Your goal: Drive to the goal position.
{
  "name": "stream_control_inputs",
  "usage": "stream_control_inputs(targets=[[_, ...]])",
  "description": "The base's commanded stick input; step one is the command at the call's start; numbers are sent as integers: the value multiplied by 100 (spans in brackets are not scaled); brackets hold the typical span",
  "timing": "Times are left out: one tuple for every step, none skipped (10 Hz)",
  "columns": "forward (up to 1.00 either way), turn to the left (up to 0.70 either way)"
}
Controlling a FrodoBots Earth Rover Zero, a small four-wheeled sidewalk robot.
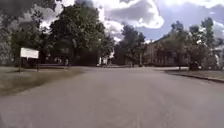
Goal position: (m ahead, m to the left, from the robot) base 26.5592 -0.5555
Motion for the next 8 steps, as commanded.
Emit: stream_control_inputs(targets=[[85, 1], [85, 1], [85, 1], [85, 1], [85, 1], [85, 1], [85, 1], [85, 1]])
